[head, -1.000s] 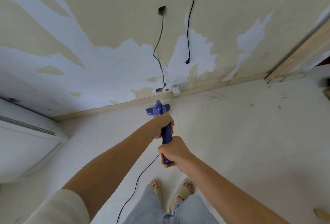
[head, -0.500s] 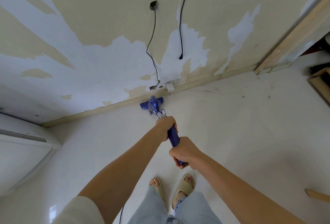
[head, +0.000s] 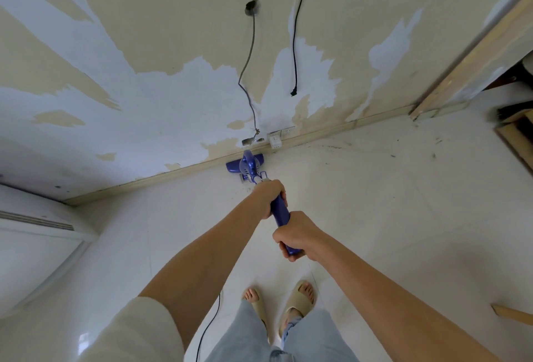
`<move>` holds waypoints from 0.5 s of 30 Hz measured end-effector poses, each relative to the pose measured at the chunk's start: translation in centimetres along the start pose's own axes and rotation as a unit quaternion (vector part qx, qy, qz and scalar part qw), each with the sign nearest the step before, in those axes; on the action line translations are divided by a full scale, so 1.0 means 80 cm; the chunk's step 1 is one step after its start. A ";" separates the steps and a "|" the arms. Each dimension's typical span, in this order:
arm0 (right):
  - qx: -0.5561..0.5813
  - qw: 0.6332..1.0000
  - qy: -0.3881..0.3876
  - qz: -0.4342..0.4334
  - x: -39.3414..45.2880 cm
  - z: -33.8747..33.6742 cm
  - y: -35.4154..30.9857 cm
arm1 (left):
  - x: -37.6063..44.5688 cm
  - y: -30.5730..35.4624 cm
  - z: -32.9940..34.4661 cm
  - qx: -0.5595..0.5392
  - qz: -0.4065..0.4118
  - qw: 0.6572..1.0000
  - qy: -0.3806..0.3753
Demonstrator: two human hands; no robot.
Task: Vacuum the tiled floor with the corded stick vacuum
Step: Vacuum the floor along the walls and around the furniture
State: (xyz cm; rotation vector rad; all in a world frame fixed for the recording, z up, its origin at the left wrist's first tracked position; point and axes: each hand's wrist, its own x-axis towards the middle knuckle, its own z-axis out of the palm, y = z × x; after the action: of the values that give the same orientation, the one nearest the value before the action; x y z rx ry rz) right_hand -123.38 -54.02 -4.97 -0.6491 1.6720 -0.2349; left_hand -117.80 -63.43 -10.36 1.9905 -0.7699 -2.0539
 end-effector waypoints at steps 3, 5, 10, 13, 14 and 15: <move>0.005 1.000 0.002 -0.001 0.007 -0.003 0.000 | 0.006 0.004 0.003 0.006 0.007 1.000 0.006; 0.000 1.000 -0.001 -0.003 0.007 -0.010 0.002 | 0.004 0.004 0.006 -0.002 0.004 1.000 -0.003; -0.010 1.000 0.014 0.015 -0.001 -0.016 0.021 | -0.004 -0.012 0.021 -0.011 0.006 1.000 -0.007; -0.008 0.999 0.030 0.017 -0.010 -0.012 0.031 | -0.007 -0.022 0.028 -0.003 0.011 1.000 -0.010; -0.005 0.999 0.032 0.016 -0.014 -0.012 0.031 | -0.009 -0.022 0.028 -0.003 0.011 1.000 -0.013; -0.001 0.999 0.032 0.014 -0.020 -0.011 0.029 | -0.011 -0.022 0.026 0.001 0.009 1.000 -0.017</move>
State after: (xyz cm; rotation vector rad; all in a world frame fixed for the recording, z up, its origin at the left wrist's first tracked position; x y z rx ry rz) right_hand -124.78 -51.45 -4.61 -0.6262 1.7414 -0.2361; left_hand -119.36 -60.98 -10.48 1.9460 -0.7929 -2.0836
